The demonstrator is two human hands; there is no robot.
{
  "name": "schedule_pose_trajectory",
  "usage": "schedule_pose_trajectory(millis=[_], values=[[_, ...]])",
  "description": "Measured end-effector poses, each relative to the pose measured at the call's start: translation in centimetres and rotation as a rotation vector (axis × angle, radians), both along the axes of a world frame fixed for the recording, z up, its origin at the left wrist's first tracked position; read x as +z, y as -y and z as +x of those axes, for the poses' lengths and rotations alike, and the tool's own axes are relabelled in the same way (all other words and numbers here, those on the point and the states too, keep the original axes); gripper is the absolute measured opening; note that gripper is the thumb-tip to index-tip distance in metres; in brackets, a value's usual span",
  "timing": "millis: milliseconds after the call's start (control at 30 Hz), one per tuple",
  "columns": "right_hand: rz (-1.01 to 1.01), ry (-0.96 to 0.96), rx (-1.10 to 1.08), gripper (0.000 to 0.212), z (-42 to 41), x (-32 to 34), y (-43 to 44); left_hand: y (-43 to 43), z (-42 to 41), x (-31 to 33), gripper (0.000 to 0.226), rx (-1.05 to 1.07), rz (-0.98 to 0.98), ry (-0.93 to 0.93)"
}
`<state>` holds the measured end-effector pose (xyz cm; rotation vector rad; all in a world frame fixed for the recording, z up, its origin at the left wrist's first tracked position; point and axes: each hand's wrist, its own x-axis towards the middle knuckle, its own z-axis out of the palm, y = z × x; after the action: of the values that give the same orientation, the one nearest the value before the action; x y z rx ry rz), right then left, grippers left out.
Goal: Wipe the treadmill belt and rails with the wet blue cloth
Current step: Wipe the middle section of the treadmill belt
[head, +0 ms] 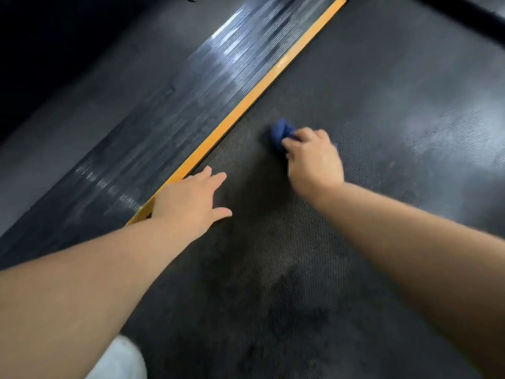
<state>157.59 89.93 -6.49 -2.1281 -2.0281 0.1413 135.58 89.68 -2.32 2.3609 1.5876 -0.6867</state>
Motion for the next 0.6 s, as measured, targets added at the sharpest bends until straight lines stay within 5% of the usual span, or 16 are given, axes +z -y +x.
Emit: schedule_pose_trajectory(millis=[100,200,300,367,433,600], values=[[-0.017,-0.126,0.296,0.023,-2.9,-0.7,4.1,-2.4,-0.5,0.6,0.111,-0.062,0.189,0.008],[0.036,-0.015,0.313,0.025,0.5,-0.7,1.8,-3.7,-0.7,-0.1,0.135,0.086,-0.053,-0.006],[0.044,0.030,-0.112,0.028,4.9,-0.1,-3.8,-4.6,-1.7,0.1,0.105,0.038,-0.010,-0.043],[-0.031,-0.001,-0.204,0.028,4.7,0.2,-4.9,-5.1,-2.0,0.7,0.077,0.004,0.023,-0.047],[-0.020,-0.035,-0.099,0.024,1.5,0.1,-3.3,-4.9,-2.0,0.8,0.066,0.004,0.019,-0.067],[-0.034,-0.062,0.507,0.026,-4.0,-0.7,2.7,-4.6,-1.8,0.7,0.090,0.028,0.007,-0.085]])
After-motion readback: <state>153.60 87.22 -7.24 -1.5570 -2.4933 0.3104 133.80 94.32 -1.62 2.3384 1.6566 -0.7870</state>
